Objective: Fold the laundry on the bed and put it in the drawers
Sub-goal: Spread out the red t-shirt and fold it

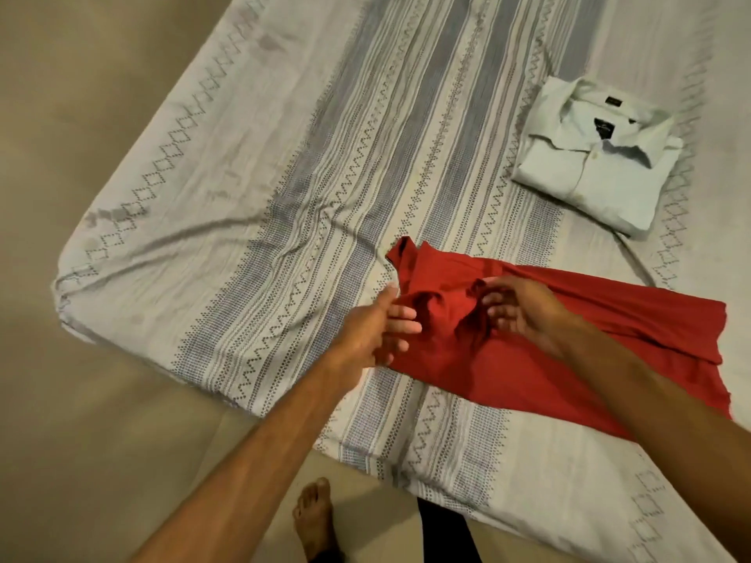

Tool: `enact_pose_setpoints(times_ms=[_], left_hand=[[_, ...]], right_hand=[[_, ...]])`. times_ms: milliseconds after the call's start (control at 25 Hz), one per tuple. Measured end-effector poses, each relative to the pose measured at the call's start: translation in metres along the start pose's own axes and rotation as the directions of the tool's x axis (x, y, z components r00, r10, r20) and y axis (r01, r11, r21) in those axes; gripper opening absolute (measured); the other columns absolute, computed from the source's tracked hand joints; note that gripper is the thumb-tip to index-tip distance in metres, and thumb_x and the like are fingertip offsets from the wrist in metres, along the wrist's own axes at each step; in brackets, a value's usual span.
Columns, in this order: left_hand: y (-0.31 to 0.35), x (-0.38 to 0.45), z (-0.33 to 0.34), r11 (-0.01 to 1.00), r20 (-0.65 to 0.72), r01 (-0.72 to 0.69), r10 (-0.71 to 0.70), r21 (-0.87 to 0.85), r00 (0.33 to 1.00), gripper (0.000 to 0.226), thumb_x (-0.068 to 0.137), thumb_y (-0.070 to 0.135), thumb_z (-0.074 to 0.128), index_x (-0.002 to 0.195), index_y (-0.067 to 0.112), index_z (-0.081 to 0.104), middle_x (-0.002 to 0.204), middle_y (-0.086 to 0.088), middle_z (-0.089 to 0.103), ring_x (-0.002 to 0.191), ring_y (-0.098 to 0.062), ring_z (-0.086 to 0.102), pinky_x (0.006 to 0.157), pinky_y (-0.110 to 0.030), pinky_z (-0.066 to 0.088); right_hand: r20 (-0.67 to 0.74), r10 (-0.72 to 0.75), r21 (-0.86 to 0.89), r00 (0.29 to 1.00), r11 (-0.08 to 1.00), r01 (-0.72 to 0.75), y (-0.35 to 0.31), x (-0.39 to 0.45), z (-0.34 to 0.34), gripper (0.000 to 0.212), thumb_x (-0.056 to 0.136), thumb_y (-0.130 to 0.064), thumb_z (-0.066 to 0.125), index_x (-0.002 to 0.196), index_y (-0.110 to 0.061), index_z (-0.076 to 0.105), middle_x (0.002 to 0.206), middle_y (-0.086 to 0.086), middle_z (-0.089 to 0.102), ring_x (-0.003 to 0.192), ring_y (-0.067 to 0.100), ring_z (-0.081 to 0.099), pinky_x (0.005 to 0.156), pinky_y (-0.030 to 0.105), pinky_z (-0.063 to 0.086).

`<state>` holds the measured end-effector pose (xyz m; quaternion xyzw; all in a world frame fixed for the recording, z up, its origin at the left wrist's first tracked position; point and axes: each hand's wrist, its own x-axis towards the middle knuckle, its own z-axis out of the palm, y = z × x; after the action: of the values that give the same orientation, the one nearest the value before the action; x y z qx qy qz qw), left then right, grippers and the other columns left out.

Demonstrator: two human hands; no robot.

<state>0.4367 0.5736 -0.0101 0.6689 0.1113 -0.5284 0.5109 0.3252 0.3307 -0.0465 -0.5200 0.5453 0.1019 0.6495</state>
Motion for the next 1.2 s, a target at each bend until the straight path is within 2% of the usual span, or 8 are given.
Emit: enact_pose_setpoints(times_ms=[80,160,400,480,600,760,920,1200], left_hand=[[-0.005,0.021,-0.015,0.990,-0.192,-0.101,0.118,0.098,0.974,0.043,0.104,0.050,0.052,0.097,0.015,0.076,0.085,0.000,0.079,0.061,-0.012,0.061,0.055,-0.026,0.045],[-0.023,0.027,-0.037,0.954,-0.352,-0.126,0.221,0.273,0.910,0.020,0.101,0.037,0.059,0.094,0.023,0.071,0.083,0.003,0.075,0.070,-0.013,0.064,0.064,-0.029,0.046],[-0.061,0.015,-0.050,0.881,-0.120,-0.199,0.274,0.430,0.954,0.016,0.094,0.044,0.072,0.108,0.037,0.071,0.102,0.022,0.072,0.094,0.005,0.067,0.080,-0.020,0.051],[-0.066,0.020,-0.049,0.837,-0.151,-0.226,0.340,0.498,0.928,0.026,0.088,0.043,0.079,0.111,0.037,0.069,0.100,0.018,0.072,0.092,0.001,0.068,0.080,-0.022,0.054],[-0.069,0.031,-0.051,0.739,-0.175,-0.251,0.446,0.625,0.878,0.020,0.088,0.038,0.080,0.105,0.036,0.070,0.091,0.017,0.071,0.085,0.001,0.068,0.076,-0.029,0.060],[-0.076,0.034,-0.066,0.689,-0.073,-0.327,0.483,0.646,0.873,0.005,0.093,0.035,0.074,0.091,0.033,0.070,0.084,0.021,0.073,0.077,-0.001,0.071,0.071,-0.041,0.062],[-0.086,0.025,-0.080,0.676,-0.005,-0.400,0.512,0.619,0.859,0.014,0.091,0.047,0.062,0.088,0.033,0.067,0.090,0.019,0.068,0.079,-0.009,0.067,0.067,-0.040,0.058],[-0.090,0.025,-0.078,0.732,-0.070,-0.385,0.506,0.562,0.859,0.006,0.096,0.029,0.071,0.095,0.031,0.066,0.087,0.016,0.069,0.081,-0.007,0.068,0.072,-0.040,0.059]], right_hand=[[-0.145,-0.073,-0.128,0.987,0.990,0.055,-0.007,0.030,-0.003,0.012,0.096,-0.025,0.061,0.097,-0.018,0.072,0.084,0.003,0.065,0.066,0.015,0.057,0.058,0.026,0.042],[-0.096,-0.146,-0.202,0.985,0.972,0.124,-0.012,0.042,-0.001,0.014,0.094,-0.027,0.065,0.100,-0.019,0.075,0.095,0.001,0.069,0.080,0.016,0.061,0.065,0.028,0.047],[0.253,-0.154,-0.430,0.955,0.867,0.253,-0.024,0.060,0.000,0.054,0.065,-0.029,0.097,0.111,-0.028,0.067,0.109,-0.003,0.072,0.091,0.016,0.070,0.078,0.034,0.056],[0.294,-0.205,-0.552,0.933,0.761,0.341,-0.031,0.072,0.006,0.045,0.066,-0.032,0.095,0.103,-0.028,0.070,0.110,0.002,0.074,0.094,0.015,0.069,0.086,0.033,0.056],[0.349,-0.252,-0.582,0.902,0.696,0.420,-0.043,0.075,0.016,0.012,0.084,-0.032,0.084,0.087,-0.023,0.076,0.087,-0.006,0.077,0.082,0.005,0.067,0.077,0.025,0.049],[0.380,-0.183,-0.458,0.907,0.815,0.356,-0.055,0.074,0.032,0.016,0.084,-0.027,0.085,0.090,-0.020,0.072,0.091,-0.007,0.078,0.088,0.004,0.071,0.084,0.029,0.052],[0.419,-0.091,-0.630,0.904,0.688,0.361,-0.056,0.075,0.040,0.053,0.069,-0.027,0.095,0.112,-0.031,0.065,0.104,-0.002,0.075,0.098,0.016,0.072,0.086,0.032,0.058],[0.324,-0.187,-0.632,0.927,0.687,0.359,-0.055,0.068,0.050,0.050,0.071,-0.018,0.093,0.111,-0.028,0.065,0.107,0.003,0.072,0.098,0.021,0.071,0.084,0.036,0.061]])
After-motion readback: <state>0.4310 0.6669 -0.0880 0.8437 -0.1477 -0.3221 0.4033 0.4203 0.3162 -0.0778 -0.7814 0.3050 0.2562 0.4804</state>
